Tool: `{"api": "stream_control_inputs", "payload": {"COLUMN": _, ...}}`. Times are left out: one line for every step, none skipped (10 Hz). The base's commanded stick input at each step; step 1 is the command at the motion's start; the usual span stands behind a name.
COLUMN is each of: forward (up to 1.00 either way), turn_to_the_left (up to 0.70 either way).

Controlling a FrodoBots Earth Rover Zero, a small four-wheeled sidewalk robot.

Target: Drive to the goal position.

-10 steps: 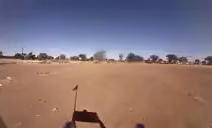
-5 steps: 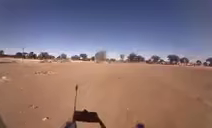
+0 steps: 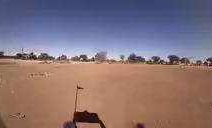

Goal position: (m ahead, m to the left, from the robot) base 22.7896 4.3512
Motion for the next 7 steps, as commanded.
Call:
{"api": "stream_control_inputs", "payload": {"forward": 0.50, "turn_to_the_left": 0.00}}
{"api": "stream_control_inputs", "payload": {"forward": 0.50, "turn_to_the_left": 0.00}}
{"api": "stream_control_inputs", "payload": {"forward": 0.50, "turn_to_the_left": 0.00}}
{"api": "stream_control_inputs", "payload": {"forward": 0.50, "turn_to_the_left": 0.00}}
{"api": "stream_control_inputs", "payload": {"forward": 0.50, "turn_to_the_left": 0.00}}
{"api": "stream_control_inputs", "payload": {"forward": 0.50, "turn_to_the_left": 0.00}}
{"api": "stream_control_inputs", "payload": {"forward": 0.50, "turn_to_the_left": 0.00}}
